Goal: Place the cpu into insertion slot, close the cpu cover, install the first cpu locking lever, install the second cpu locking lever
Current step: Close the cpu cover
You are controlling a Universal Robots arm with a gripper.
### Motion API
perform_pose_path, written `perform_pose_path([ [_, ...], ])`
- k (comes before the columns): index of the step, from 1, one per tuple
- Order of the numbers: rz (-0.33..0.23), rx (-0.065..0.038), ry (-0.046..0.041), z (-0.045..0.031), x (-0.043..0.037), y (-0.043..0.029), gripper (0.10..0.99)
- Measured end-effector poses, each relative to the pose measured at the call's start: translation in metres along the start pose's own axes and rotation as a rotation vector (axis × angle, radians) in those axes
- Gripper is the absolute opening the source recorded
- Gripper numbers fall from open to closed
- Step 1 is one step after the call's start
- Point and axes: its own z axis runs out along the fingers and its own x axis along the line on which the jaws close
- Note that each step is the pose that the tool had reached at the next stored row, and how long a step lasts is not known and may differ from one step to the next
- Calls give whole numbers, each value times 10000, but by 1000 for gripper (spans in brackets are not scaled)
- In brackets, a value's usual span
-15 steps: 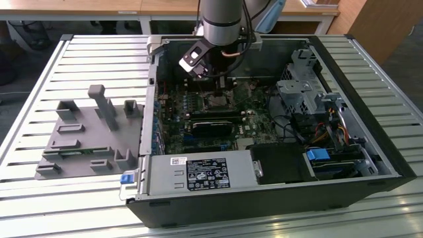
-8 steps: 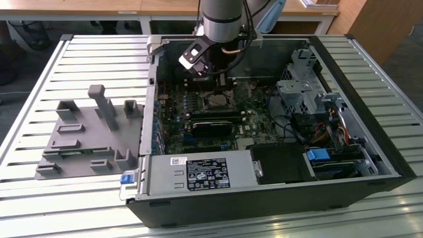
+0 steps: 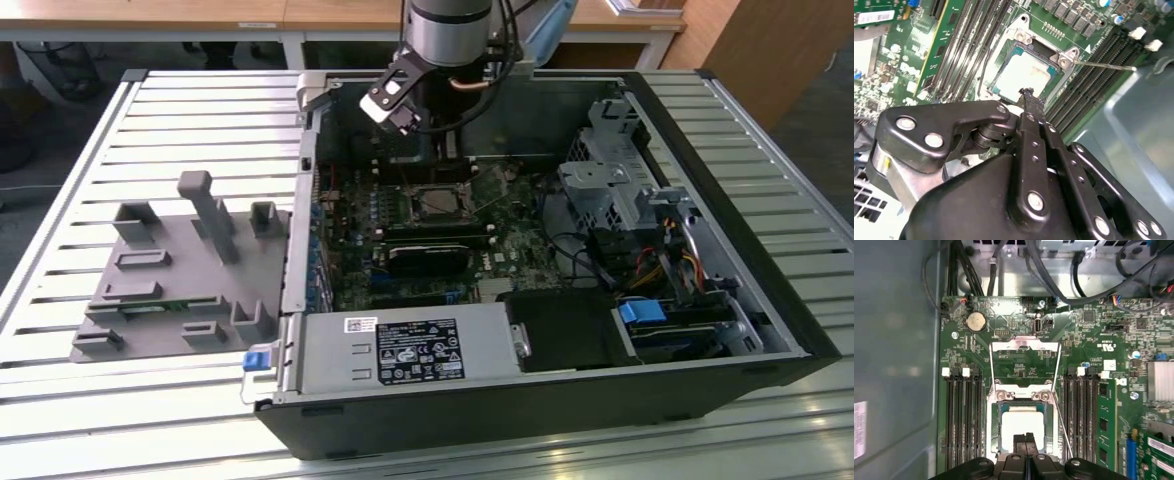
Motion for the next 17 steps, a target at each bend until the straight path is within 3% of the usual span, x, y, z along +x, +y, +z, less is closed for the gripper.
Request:
perform_pose_path([
  [4, 0, 0, 0, -135, 2, 7, 106],
  [8, -2, 1, -1, -142, -15, 7, 106],
  [13, 2, -1, 2, -142, -113, 10, 106],
  [17, 3, 3, 1, -137, -112, 115, 106],
])
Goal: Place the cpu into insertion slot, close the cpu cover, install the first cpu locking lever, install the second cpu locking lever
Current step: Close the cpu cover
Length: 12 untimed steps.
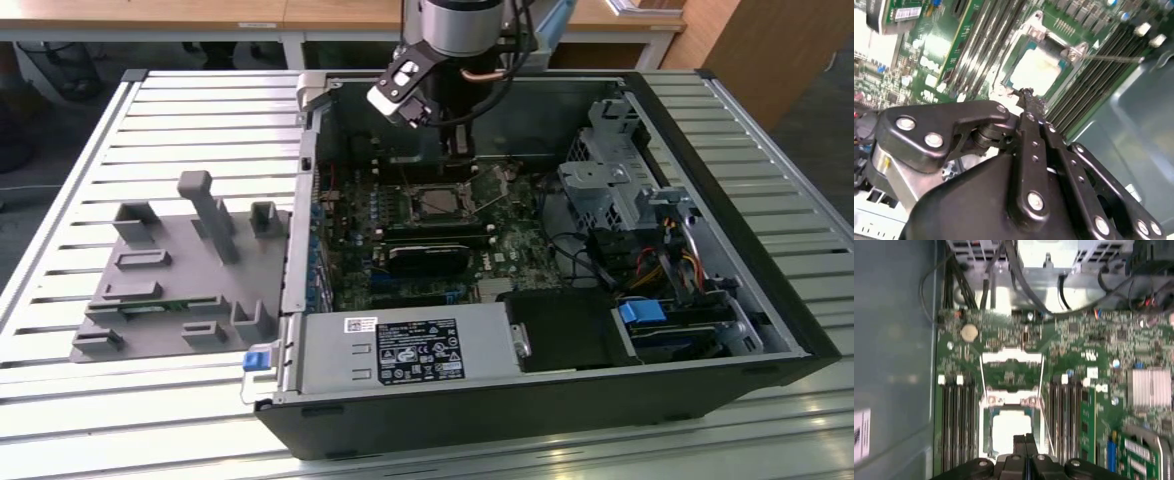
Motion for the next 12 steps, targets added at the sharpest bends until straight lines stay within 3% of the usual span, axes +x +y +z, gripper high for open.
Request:
perform_pose_path([
  [4, -6, 5, 0, 7, 2, 127, 106],
  [12, -264, 14, 11, 29, 12, 250, 106],
])
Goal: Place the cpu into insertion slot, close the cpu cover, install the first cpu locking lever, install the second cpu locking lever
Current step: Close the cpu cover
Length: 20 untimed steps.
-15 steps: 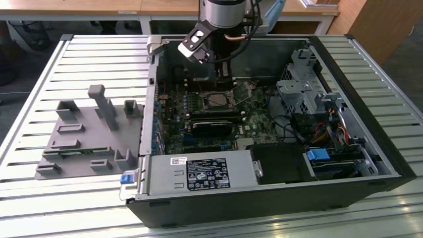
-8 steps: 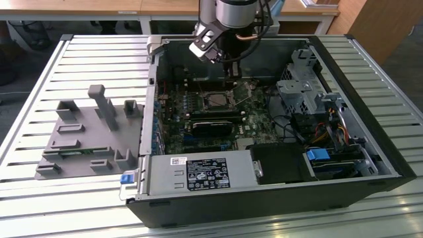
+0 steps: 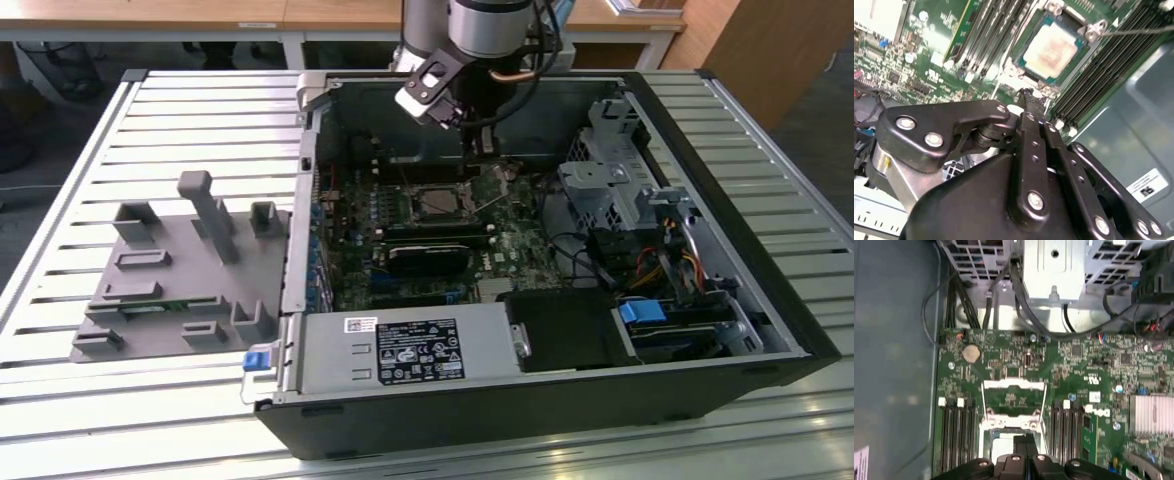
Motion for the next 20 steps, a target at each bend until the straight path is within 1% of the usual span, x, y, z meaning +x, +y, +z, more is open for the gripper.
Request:
perform_pose_path([
  [5, -1, 22, 0, 19, 19, 120, 106],
  [11, 0, 26, 0, 54, 61, 213, 106],
  [15, -1, 27, 0, 77, 75, 274, 106],
  [20, 0, 27, 0, 95, 81, 323, 106],
])
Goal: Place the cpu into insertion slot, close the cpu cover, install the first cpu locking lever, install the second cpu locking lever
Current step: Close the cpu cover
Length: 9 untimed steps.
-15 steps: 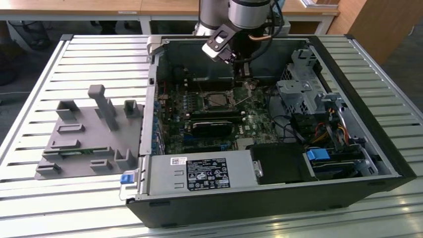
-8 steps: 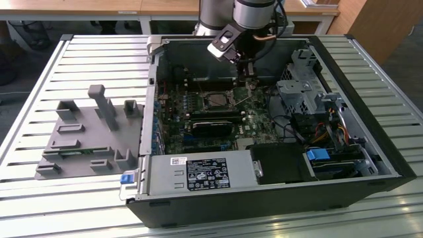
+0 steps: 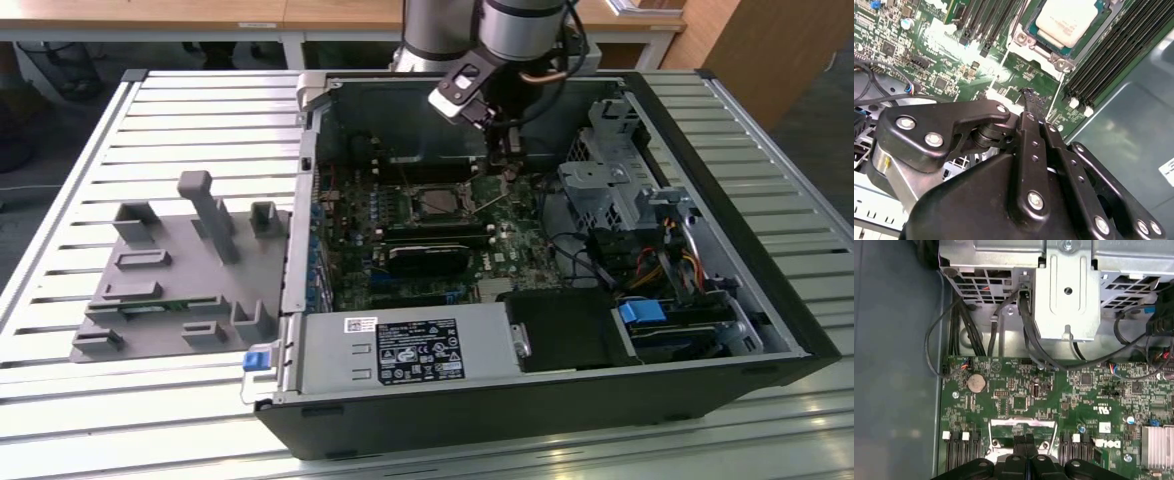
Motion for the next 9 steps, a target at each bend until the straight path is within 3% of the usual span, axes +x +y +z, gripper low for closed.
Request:
perform_pose_path([
  [9, 0, 0, 0, 29, 4, 98, 106],
])
